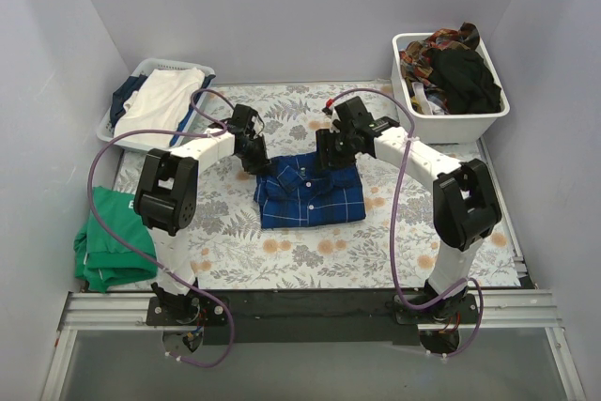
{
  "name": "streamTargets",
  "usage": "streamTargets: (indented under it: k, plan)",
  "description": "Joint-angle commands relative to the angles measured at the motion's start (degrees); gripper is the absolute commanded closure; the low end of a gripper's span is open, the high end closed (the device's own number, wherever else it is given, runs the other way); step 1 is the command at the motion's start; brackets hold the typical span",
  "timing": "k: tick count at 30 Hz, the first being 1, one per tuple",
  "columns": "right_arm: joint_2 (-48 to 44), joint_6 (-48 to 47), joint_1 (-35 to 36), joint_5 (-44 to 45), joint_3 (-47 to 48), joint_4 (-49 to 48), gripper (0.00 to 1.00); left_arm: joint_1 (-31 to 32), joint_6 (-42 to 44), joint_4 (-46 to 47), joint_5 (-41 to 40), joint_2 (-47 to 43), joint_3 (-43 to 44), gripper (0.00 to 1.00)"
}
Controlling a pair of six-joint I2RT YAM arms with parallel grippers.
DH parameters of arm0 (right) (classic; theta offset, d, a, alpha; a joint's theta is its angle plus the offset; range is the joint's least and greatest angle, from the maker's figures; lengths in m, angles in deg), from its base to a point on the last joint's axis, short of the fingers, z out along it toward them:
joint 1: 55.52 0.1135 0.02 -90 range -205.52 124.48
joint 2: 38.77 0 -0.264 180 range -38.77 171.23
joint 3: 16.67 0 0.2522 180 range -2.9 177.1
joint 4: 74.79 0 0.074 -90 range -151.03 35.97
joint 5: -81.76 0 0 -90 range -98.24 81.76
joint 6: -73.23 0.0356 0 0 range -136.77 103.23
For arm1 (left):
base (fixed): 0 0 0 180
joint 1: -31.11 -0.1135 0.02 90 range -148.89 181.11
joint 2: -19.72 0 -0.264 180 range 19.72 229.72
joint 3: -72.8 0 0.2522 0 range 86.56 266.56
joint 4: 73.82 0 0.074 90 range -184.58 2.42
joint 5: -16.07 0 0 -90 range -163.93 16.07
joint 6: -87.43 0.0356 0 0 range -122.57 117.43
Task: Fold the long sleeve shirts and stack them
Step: Fold the shirt
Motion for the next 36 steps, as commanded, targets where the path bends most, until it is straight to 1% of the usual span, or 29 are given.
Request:
streamTargets:
  k: [1,8,13,16,21,24,25,30,32,36]
  plan:
    - [0.9,0.6,-0.3,-0.8,3.0,-0.9,0.41,0.1,-0.3,-1.2,1.5,-4.8,2.7,1.00]
    - [2.2,-0.1,-0.2,-1.5,5.0,-1.0,0.41,0.1,-1.4,0.5,0.2,-12.2,5.6,1.00]
    - [3.5,-0.5,-0.2,-1.9,6.5,-1.7,0.41,0.1,-2.6,4.8,-1.7,-15.6,3.7,1.00]
    - [4.4,-0.5,-0.2,-1.7,7.3,-1.9,0.42,0.1,-2.8,5.4,-3.6,-13.8,3.3,1.00]
    - [4.3,0.5,-0.2,-0.3,7.6,-2.8,0.43,0.1,-4.3,6.4,-6.6,-6.2,4.6,1.00]
    - [1.9,0.9,-0.2,0.9,5.8,-5.1,0.43,0.0,-5.5,6.8,-9.4,-3.2,5.2,1.00]
    - [0.6,0.9,-0.2,1.1,4.7,-5.7,0.43,-0.1,-5.8,7.8,-11.8,-2.7,5.1,1.00]
    - [-1.5,1.0,-0.3,2.9,1.2,-7.2,0.43,-0.8,-6.1,10.4,-15.8,1.8,6.5,1.00]
    - [-2.1,1.4,-0.5,2.8,-0.7,-7.3,0.43,-1.0,-6.0,10.6,-16.2,3.8,8.3,1.00]
    - [-3.9,1.4,-0.5,1.2,-4.2,-7.6,0.44,-1.2,-4.9,11.2,-16.1,4.7,9.9,1.00]
